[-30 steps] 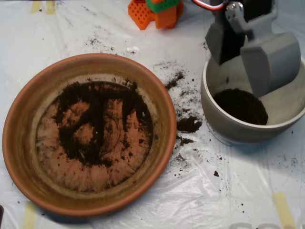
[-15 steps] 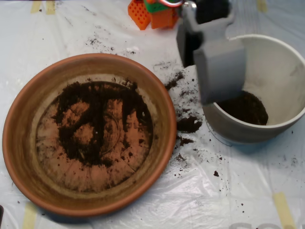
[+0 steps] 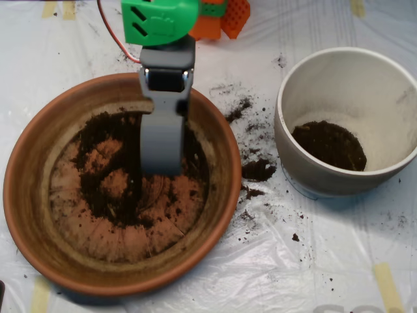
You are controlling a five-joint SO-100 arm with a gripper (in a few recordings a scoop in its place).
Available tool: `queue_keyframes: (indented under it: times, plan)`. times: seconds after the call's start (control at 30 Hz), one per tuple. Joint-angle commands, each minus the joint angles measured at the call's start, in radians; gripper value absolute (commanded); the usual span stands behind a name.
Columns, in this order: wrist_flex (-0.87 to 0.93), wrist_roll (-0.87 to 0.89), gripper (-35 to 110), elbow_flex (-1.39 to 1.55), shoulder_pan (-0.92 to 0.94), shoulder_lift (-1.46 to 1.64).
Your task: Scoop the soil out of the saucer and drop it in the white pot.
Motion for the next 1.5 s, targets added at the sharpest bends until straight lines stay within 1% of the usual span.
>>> queue_keyframes:
  times: [0.0, 0.3, 0.47, 0.63, 0.77, 0.93, 1.27, 1.47]
  plan:
    - [-0.029, -0.041, 50, 0.003, 0.054, 0.023]
    - [-0.058, -0.115, 56, -0.052, 0.183, -0.238]
    - [-0.005, -0.155, 57, -0.158, 0.239, -0.380]
    - [0.009, -0.195, 57, -0.225, 0.275, -0.456]
    - [0.058, -0.199, 56, -0.339, 0.275, -0.541]
    - [0.061, -0.190, 55, -0.426, 0.241, -0.598]
    - [0.080, -0.160, 51, -0.503, 0.169, -0.652]
    - [0.170, -0.186, 51, -0.568, 0.164, -0.736]
